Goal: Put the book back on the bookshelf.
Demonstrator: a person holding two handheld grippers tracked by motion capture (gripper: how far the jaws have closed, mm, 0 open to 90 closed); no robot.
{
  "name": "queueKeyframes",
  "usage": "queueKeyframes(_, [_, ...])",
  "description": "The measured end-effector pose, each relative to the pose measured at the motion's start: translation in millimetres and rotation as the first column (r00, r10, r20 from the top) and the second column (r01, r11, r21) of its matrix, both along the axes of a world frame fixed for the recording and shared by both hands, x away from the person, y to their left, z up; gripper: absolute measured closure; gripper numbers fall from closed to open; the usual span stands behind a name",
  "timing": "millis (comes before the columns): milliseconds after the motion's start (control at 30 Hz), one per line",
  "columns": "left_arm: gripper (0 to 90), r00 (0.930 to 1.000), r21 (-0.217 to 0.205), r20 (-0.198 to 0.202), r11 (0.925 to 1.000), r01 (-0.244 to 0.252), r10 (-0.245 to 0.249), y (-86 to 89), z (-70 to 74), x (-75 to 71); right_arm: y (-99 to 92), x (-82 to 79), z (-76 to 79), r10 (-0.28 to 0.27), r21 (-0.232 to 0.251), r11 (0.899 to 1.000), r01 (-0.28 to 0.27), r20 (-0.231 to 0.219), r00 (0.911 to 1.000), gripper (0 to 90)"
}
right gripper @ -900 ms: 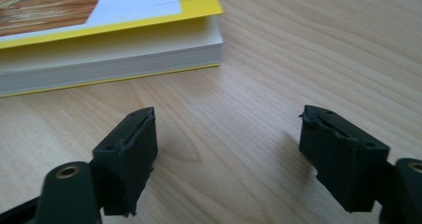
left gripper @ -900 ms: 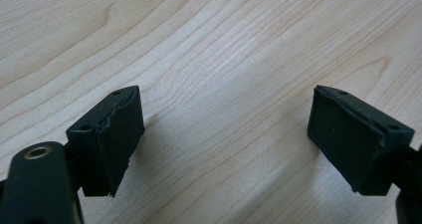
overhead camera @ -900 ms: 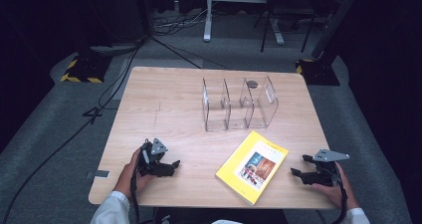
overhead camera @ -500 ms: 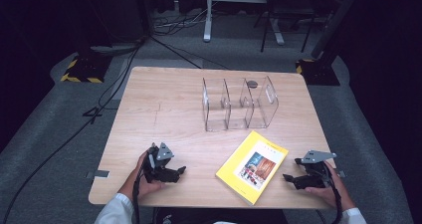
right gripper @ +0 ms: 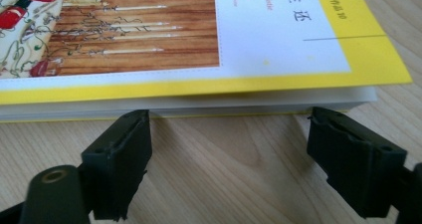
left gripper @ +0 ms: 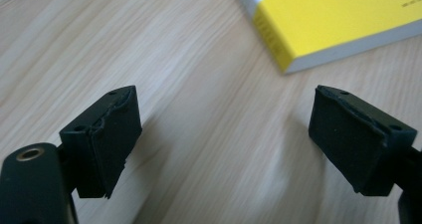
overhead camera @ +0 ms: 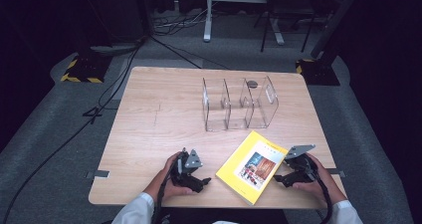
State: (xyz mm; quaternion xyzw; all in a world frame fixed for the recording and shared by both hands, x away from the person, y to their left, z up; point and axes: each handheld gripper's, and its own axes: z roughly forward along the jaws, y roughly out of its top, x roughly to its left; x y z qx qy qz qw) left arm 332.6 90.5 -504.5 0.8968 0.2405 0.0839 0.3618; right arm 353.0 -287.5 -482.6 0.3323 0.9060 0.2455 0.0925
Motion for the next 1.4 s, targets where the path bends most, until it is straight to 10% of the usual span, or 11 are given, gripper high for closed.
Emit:
queueKeyframes(400, [5.6, 0.9970, 0.033, -0.007, 0.9964, 0.078, -0.078, -37.0, 0.0, 3.3, 21.4, -3.3, 2.1, 0.062, -0.095, 0.993, -0.070, -0.084, 0.9945, 5.1])
queueKeyframes(700, [4.0, 0.9970, 0.032, -0.009, 0.9965, 0.077, -0.077, -38.1, -0.1, 2.6, 21.1, -7.7, -4.5, 0.049, -0.035, 0.998, -0.050, -0.029, 0.9984, 0.4])
queueKeyframes(867, [4.0, 0.9970, 0.034, -0.008, 0.9965, 0.077, -0.077, -37.8, -0.1, 2.4, 10.5, -11.5, -1.1, 0.024, 0.049, 0.998, -0.024, -0.005, 0.9997, 18.9])
queueKeyframes(1267, [4.0, 0.9973, 0.069, -0.032, 0.9953, 0.068, -0.066, -33.2, 3.4, 0.1, 22.3, -17.8, 3.6, 0.017, 0.033, 0.999, -0.018, 0.045, 0.9988, 16.9])
queueKeyframes(1400, [24.1, 0.9976, 0.049, -0.029, 0.9967, 0.065, -0.063, -25.5, 11.3, -2.7, 22.9, -21.6, 14.4, 0.000, 0.089, 0.996, -0.009, 0.108, 0.9942, 19.2])
